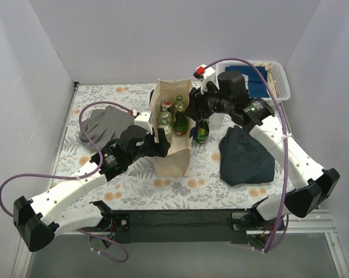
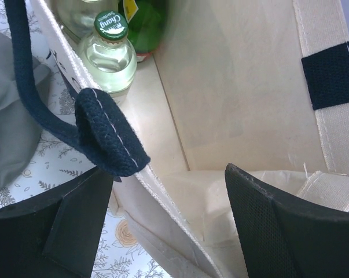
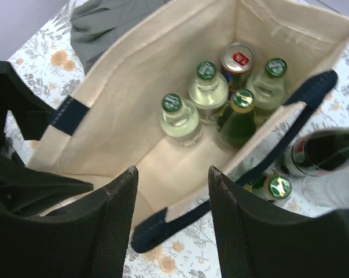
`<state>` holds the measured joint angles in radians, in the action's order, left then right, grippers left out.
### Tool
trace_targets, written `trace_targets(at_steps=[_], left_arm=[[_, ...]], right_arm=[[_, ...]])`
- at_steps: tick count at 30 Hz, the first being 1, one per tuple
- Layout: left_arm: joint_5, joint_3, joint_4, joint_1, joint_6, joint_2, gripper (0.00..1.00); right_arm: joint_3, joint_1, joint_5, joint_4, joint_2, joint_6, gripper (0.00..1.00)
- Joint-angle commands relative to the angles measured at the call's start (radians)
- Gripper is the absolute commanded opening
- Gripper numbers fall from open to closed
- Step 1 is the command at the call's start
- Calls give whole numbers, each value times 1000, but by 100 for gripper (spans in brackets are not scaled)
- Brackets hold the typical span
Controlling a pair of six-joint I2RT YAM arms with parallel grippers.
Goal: Take the beverage out of the canvas bag
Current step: Adjust the canvas bag at the center of the board.
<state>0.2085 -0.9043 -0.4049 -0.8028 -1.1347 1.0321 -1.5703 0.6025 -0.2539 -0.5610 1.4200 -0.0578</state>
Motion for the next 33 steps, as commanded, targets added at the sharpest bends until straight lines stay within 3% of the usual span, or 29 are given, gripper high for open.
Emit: trace_targets(at_steps=[1, 9, 18, 26, 33], left_arm=[[64, -1, 9, -3, 3, -35, 76], [152, 45, 6, -3, -39, -142, 76], [187, 65, -9, -3, -31, -196, 76], [28, 94, -52, -3, -7, -179, 64], [-75, 120, -54, -3, 4, -198, 61]], right_arm=[[-76, 89, 63, -20, 28, 33, 58], [-105, 197, 159, -34, 109, 49, 58], [-106, 201, 223, -31, 145, 36, 57], [-106, 203, 216, -30, 175, 24, 57], [-129, 203, 211, -28, 215, 15, 57]])
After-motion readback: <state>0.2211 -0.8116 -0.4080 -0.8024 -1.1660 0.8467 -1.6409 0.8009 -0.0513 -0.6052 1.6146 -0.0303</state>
